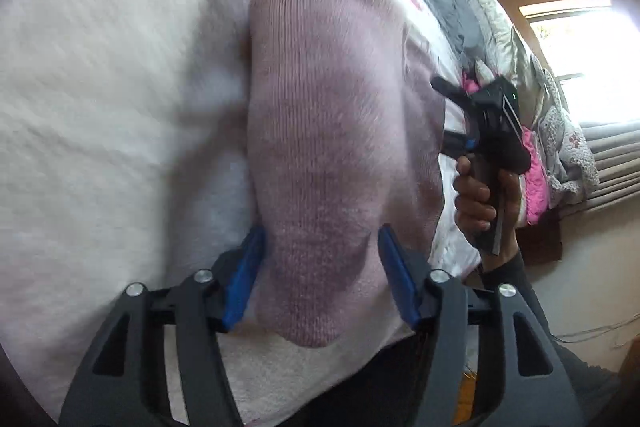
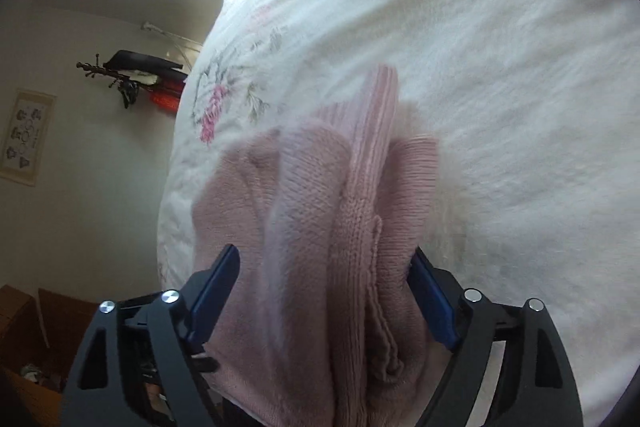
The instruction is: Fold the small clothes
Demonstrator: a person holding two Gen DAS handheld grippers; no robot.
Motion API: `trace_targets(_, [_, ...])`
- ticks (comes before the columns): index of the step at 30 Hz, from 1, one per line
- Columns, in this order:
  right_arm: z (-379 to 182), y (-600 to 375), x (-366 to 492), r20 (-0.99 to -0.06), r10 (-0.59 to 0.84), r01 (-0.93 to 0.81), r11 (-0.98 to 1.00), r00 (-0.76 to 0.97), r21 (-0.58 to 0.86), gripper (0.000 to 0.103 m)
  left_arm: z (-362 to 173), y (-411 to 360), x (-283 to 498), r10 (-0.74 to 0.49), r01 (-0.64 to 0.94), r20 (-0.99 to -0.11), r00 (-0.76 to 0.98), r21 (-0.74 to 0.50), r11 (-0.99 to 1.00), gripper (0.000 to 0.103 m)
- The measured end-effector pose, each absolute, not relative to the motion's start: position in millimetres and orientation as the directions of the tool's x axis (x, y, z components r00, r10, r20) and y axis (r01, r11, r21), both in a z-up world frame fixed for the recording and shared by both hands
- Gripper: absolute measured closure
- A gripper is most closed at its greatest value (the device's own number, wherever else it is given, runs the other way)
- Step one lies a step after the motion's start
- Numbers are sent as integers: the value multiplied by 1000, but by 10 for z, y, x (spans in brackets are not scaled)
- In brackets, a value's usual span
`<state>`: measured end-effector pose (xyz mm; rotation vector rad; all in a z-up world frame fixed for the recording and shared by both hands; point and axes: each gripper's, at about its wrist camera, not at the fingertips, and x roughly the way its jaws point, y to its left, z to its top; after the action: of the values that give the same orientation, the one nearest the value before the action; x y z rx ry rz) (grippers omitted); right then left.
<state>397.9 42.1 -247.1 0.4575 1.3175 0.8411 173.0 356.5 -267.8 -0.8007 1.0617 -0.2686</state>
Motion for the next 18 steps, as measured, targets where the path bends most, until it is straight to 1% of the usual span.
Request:
trace_targets(1, [-2306, 362, 3968, -662, 745, -310, 650, 78, 694, 18, -2510, 3629, 1663, -515, -161, -666, 540, -682, 714, 29])
trace_targets(2, [-2167, 305, 3934, -653, 748, -339, 648, 115, 682, 20, -2376, 3660, 1618, -511, -133, -640, 574, -689, 712, 29])
trace_targets(3, [-2082, 288, 3912, -647, 753, -355, 642, 124, 679, 32, -2262, 3627, 1603, -533, -93, -608, 589, -706, 702, 29])
trace_targets(4, [-2025, 295, 3892, -646, 753, -370, 640, 127, 673, 47, -2194, 3558, 1611, -571, -40, -573, 588, -725, 687, 30])
trace_targets(5, [-2011, 298, 3854, -650, 749, -382, 642, 127, 665, 51, -2154, 3434, 1642, -619, 24, -539, 571, -743, 669, 31])
trace_targets(6, [-2026, 362, 3853, -667, 736, -388, 652, 118, 651, 52, -2175, 3320, 1680, -659, 71, -518, 545, -755, 652, 33])
trace_targets(8, [-2182, 505, 3868, -709, 700, -375, 681, 83, 628, 59, -2341, 3106, 1823, -710, 91, -512, 484, -777, 623, 38])
trace_targets(9, [-2281, 490, 3867, -732, 675, -377, 703, 87, 603, 69, -2484, 3043, 1909, -721, 67, -524, 454, -786, 614, 44])
trace_targets(10, [-2304, 464, 3831, -746, 656, -391, 720, 113, 574, 84, -2632, 3014, 1972, -735, 40, -524, 429, -803, 595, 50])
trace_targets(11, [-2269, 464, 3816, -734, 665, -403, 715, 138, 572, 87, -2744, 3000, 2013, -747, 15, -517, 417, -818, 574, 57])
trace_targets(12, [-2224, 455, 3810, -713, 682, -408, 705, 165, 580, 92, -2797, 2947, 2058, -756, 2, -513, 406, -827, 562, 67])
trace_targets(13, [-2226, 411, 3826, -707, 682, -409, 709, 187, 575, 93, -2815, 2884, 2047, -763, 1, -511, 396, -831, 557, 73])
trace_targets(15, [-2437, 373, 3887, -740, 644, -385, 743, 193, 547, 93, -2780, 2839, 2040, -788, -1, -501, 357, -844, 536, 73])
trace_targets(16, [-2541, 424, 3920, -751, 637, -379, 748, 174, 546, 92, -2684, 2852, 2041, -799, 11, -487, 351, -852, 524, 71])
trace_targets(17, [-2565, 423, 3930, -752, 637, -386, 745, 171, 544, 91, -2549, 2890, 2044, -809, 42, -455, 372, -862, 505, 68])
trace_targets(18, [-2518, 427, 3925, -744, 646, -405, 734, 172, 545, 85, -2378, 2973, 2053, -814, 75, -416, 405, -872, 483, 62])
